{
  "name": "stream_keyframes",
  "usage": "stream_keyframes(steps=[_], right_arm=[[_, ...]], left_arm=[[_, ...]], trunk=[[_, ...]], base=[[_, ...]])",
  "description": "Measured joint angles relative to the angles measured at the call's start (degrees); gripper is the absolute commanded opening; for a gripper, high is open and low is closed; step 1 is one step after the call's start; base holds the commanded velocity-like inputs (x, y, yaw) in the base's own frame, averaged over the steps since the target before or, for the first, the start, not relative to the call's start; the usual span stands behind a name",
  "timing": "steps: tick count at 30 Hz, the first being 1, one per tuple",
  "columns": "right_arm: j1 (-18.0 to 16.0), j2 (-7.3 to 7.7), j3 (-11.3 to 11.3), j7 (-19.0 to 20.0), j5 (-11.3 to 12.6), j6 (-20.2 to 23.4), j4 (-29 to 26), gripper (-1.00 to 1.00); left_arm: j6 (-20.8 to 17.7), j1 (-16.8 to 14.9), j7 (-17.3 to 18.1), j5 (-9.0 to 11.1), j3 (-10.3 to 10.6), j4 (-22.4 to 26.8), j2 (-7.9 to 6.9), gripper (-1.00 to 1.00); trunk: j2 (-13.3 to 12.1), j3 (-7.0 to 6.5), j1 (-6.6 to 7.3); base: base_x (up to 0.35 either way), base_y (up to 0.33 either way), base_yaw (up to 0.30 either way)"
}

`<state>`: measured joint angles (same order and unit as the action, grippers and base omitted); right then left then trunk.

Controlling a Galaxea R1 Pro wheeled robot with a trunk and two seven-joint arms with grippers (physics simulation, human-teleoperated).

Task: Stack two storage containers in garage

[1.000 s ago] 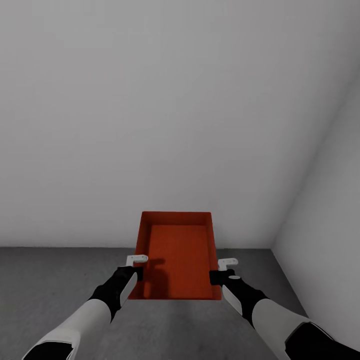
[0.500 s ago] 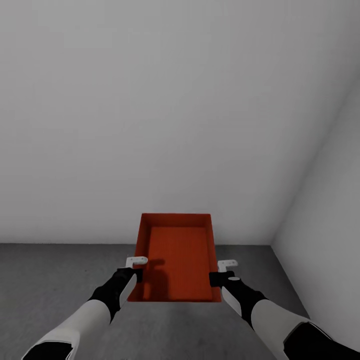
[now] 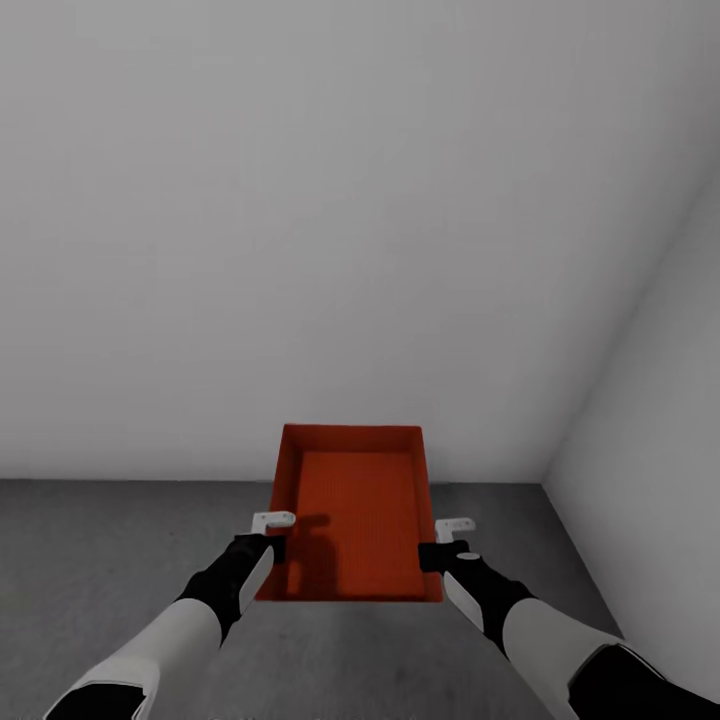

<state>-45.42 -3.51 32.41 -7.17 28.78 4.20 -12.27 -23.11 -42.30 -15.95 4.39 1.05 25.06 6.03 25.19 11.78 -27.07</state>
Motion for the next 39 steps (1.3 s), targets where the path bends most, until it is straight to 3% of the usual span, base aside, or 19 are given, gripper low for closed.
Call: stream_keyframes(steps=[10, 20, 39], right_arm=[[0.0, -0.02, 0.0, 0.0, 0.0, 0.0, 0.1, -1.00], [0.0, 0.29, 0.2, 0.0, 0.1, 0.0, -0.5, -1.00], [0.0, 0.21, 0.1, 0.0, 0.1, 0.0, -0.4, -1.00]], left_arm=[[0.0, 0.0, 0.0, 0.0, 0.0, -0.1, -0.01, -1.00], [0.2, 0.0, -0.2, 0.0, 0.0, 0.2, 0.18, -1.00], [0.1, 0.0, -0.2, 0.0, 0.0, 0.2, 0.13, -1.00]], trunk=[[4.0, 2.74, -2.20], [4.0, 3.67, -2.21], [11.7, 8.81, -6.38]], base=[[0.000, 0.000, 0.000], [0.000, 0.000, 0.000], [0.000, 0.000, 0.000]])
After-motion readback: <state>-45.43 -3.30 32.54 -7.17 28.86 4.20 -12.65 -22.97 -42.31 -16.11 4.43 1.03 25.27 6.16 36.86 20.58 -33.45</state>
